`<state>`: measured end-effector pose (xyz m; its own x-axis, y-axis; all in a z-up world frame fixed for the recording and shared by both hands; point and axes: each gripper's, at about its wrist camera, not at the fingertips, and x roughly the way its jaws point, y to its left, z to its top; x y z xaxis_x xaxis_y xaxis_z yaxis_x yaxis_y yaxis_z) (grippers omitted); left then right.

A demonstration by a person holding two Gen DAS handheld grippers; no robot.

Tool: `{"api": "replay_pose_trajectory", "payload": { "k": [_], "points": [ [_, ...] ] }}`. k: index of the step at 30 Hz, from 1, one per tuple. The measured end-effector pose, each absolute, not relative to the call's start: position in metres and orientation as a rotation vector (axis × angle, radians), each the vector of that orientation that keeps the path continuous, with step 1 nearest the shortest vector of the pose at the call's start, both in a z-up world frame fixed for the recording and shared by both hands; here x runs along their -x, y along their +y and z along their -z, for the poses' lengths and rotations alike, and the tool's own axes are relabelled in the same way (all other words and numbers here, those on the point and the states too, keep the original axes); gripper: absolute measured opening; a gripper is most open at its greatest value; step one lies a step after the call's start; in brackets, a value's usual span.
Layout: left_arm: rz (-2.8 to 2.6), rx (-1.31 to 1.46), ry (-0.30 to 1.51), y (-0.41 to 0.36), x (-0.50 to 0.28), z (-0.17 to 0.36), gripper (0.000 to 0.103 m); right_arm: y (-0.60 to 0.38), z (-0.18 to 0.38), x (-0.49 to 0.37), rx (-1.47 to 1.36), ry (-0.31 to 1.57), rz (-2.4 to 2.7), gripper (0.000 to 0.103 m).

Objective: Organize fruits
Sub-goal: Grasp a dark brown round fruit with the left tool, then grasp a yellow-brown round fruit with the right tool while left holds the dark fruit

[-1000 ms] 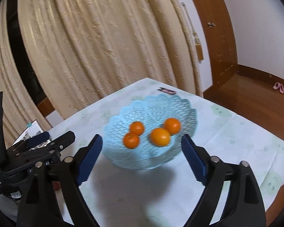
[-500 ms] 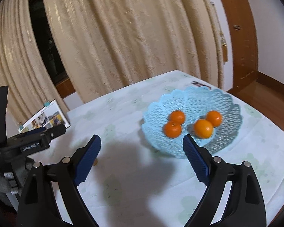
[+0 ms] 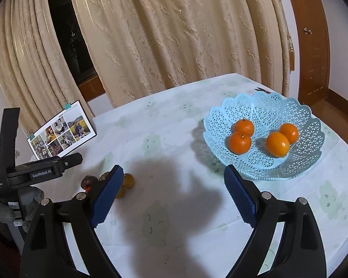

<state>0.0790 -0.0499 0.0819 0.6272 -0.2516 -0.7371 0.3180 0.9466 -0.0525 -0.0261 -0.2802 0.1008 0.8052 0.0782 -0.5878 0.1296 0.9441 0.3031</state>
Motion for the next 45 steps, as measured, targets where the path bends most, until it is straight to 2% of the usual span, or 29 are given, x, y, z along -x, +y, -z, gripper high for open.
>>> {"api": "replay_pose_trajectory", "payload": {
  "k": [4,9,16,20,21,23,25,28,35,43,44,45],
  "points": [
    [0.330,-0.068,0.888,-0.046,-0.085,-0.066,0.080,-0.279,-0.097,0.024,-0.339,0.649,0.023,0.090],
    [0.331,-0.054,0.941,-0.043,-0.090,-0.049,0.076,-0.277,-0.093,0.021,-0.338,0.663,0.016,0.090],
    [0.331,0.008,1.025,-0.034,-0.103,-0.026,0.060,-0.270,-0.084,0.016,-0.337,0.692,-0.005,0.090],
    [0.346,0.031,1.036,-0.032,-0.105,-0.022,0.057,-0.265,-0.078,0.011,-0.352,0.714,-0.026,0.090],
    [0.346,0.035,1.037,-0.031,-0.105,-0.021,0.052,-0.263,-0.075,0.008,-0.358,0.724,-0.034,0.090],
    [0.355,0.047,1.044,-0.030,-0.106,-0.021,0.049,-0.260,-0.072,0.006,-0.358,0.738,-0.046,0.090],
    [0.365,0.050,1.042,-0.030,-0.106,-0.022,0.039,-0.254,-0.068,0.002,-0.353,0.752,-0.060,0.090],
    [0.364,0.054,1.028,-0.027,-0.105,-0.029,0.034,-0.249,-0.067,-0.001,-0.349,0.764,-0.075,0.090],
    [0.346,0.076,0.964,-0.013,-0.100,-0.056,0.033,-0.247,-0.062,-0.012,-0.371,0.798,-0.094,0.090],
    [0.335,0.100,0.997,-0.011,-0.104,-0.051,0.036,-0.222,-0.050,-0.029,-0.349,0.863,-0.158,0.090],
    [0.334,0.098,0.995,-0.011,-0.104,-0.052,0.037,-0.217,-0.049,-0.030,-0.345,0.872,-0.171,0.088],
    [0.331,0.095,0.989,-0.011,-0.103,-0.052,0.043,-0.211,-0.046,-0.032,-0.341,0.883,-0.184,0.082]
  ]
}}
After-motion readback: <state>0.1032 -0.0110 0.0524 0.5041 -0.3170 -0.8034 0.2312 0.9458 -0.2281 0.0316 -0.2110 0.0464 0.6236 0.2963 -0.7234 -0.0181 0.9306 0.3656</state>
